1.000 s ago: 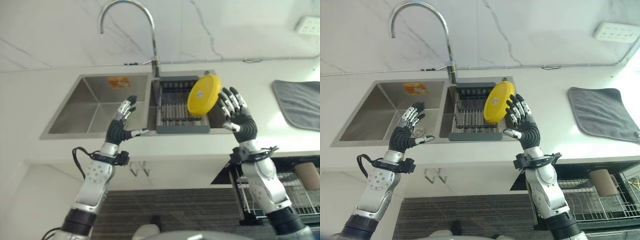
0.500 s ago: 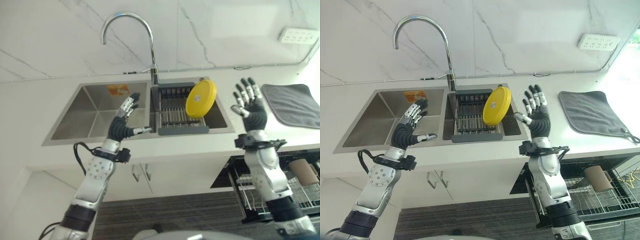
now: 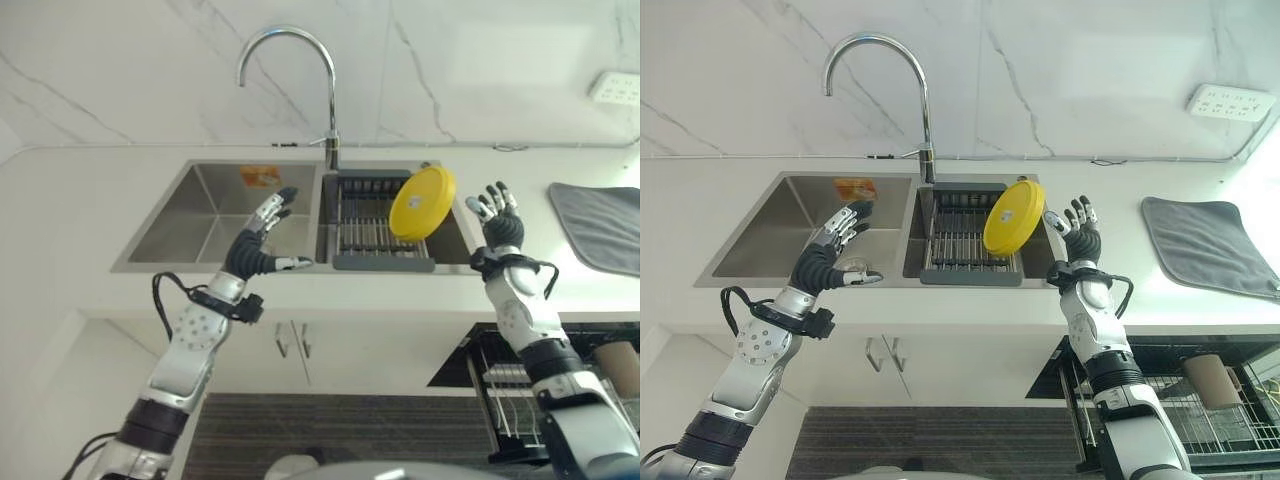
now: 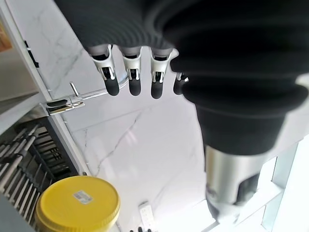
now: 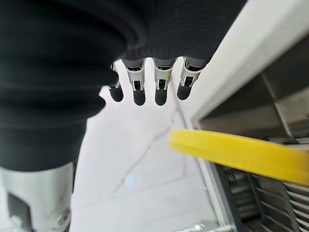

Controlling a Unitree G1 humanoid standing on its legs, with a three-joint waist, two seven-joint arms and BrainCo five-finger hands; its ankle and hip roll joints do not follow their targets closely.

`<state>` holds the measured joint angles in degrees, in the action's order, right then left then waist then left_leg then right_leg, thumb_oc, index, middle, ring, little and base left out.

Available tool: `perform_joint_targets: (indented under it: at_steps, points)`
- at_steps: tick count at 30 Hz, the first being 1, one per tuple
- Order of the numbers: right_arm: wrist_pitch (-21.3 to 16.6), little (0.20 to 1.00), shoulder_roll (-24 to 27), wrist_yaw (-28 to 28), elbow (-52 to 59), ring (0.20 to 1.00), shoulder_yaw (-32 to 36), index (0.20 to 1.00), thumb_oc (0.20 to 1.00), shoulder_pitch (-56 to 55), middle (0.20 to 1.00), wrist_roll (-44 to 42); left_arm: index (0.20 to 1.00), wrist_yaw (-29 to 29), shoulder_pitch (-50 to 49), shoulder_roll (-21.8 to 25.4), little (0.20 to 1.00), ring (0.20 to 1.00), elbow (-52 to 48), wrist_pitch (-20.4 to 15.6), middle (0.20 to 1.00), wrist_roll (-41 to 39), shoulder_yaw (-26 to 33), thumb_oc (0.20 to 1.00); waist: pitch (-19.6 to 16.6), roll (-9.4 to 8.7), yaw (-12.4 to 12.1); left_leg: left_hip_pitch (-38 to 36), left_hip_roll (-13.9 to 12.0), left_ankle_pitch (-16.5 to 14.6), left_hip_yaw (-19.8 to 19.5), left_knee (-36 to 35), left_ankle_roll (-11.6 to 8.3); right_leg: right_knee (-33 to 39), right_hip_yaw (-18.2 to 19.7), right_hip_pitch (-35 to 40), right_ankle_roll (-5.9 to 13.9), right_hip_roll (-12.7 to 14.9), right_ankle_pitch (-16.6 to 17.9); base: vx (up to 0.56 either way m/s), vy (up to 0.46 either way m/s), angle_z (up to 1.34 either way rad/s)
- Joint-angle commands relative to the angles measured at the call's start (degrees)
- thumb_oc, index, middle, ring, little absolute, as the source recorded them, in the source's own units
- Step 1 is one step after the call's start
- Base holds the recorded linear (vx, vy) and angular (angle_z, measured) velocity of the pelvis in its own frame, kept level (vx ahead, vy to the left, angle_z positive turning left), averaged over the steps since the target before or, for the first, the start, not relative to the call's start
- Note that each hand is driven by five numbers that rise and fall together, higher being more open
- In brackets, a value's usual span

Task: Place the dishes in the dishwasher.

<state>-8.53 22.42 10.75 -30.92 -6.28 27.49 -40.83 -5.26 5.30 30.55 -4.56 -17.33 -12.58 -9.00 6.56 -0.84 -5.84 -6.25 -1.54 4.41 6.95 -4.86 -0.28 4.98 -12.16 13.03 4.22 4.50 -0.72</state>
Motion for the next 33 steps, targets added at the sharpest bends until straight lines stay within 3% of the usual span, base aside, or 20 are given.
perform_joint_targets:
  at_steps: [1,17,21,33]
  points:
    - [-3.03,1.000,0.77,-0.60,-1.36,1.000,0.15,1.000,1.000,6.56,1.000,-3.58,1.000,-0.65,3.87,2.31,1.000,1.000,-1.72,-1.47,1.000,-3.06,-0.62,1.000,-1.38,0.19,-2.38,-3.80,-2.62,-4.29,-1.35,0.25,-1.56,0.02,-3.36,-2.50,2.29,4.00,5.02,0.06,-0.019,0.16]
    - [-5.07,1.000,3.09,1.22,-16.70,1.000,0.05,1.000,1.000,13.85,1.000,-8.05,1.000,-1.98,4.35,7.05,1.000,1.000,-1.36,-2.33,1.000,-5.85,-1.02,1.000,-0.36,0.87,-4.75,-3.71,-2.57,-3.97,-3.56,0.28,-1.53,-0.17,-4.91,-1.31,2.06,4.19,4.62,0.04,-0.018,0.08]
    - [-3.92,1.000,4.11,-1.22,-22.11,1.000,0.36,1.000,1.000,15.20,1.000,-11.17,1.000,-2.41,4.28,8.63,1.000,1.000,-1.50,-2.82,1.000,-6.55,-1.49,1.000,0.04,1.26,-5.24,-3.64,-2.52,-3.73,-4.10,0.27,-1.58,-0.33,-5.14,-1.14,2.04,4.38,4.58,0.06,-0.019,0.05]
    - [-1.03,1.000,8.58,-5.64,-29.10,1.000,-0.76,1.000,1.000,20.62,1.000,-10.03,1.000,-4.37,4.79,11.27,1.000,1.000,-2.04,-2.63,1.000,-8.26,-1.85,1.000,0.84,1.30,-7.03,-2.91,-2.85,-2.72,-5.94,0.20,-2.21,-0.57,-6.67,-0.60,2.17,4.66,4.36,0.05,-0.017,0.06]
